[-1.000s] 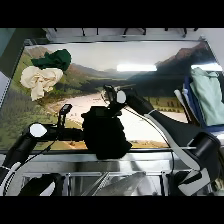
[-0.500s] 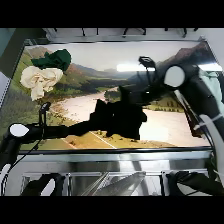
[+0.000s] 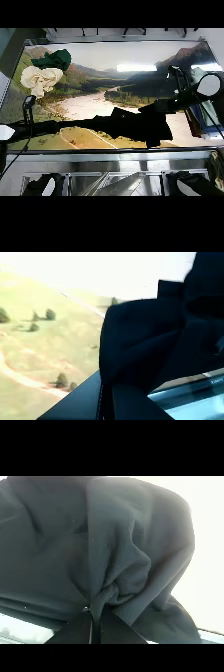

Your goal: Fold the shirts.

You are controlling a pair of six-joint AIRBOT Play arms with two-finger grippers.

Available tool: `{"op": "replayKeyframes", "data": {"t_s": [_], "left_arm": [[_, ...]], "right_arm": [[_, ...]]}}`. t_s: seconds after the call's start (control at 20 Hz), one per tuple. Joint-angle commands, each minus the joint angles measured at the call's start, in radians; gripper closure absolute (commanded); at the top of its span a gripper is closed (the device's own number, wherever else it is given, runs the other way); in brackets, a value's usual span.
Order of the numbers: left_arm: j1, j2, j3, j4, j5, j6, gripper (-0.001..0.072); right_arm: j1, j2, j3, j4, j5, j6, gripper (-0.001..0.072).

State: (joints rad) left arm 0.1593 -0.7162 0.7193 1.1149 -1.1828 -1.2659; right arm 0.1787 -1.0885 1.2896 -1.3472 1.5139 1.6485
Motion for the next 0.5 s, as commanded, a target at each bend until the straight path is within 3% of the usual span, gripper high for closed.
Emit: {"op": "replayKeyframes", "data": {"t_s": [0.0,0.1,0.25,0.45], "left_arm": [[-0.027,0.005,0.164,0.092,-0.07,-0.035,0.0688],[-0.036,0.011,0.282,0.098,-0.127,-0.053,0.0688],[-0.036,0.015,0.372,0.087,-0.216,-0.098,0.0689],[-0.036,0.012,0.203,0.09,-0.308,-0.112,0.0689]], "right_arm": [[-0.041,0.019,0.002,0.079,0.01,-0.126,0.0688],[-0.041,0.018,0.018,0.227,-0.021,-0.185,0.0688],[-0.016,-0.014,0.018,0.357,-0.279,-0.217,0.0687],[0.099,-0.211,0.018,0.495,-0.592,-0.336,0.0687]]}}
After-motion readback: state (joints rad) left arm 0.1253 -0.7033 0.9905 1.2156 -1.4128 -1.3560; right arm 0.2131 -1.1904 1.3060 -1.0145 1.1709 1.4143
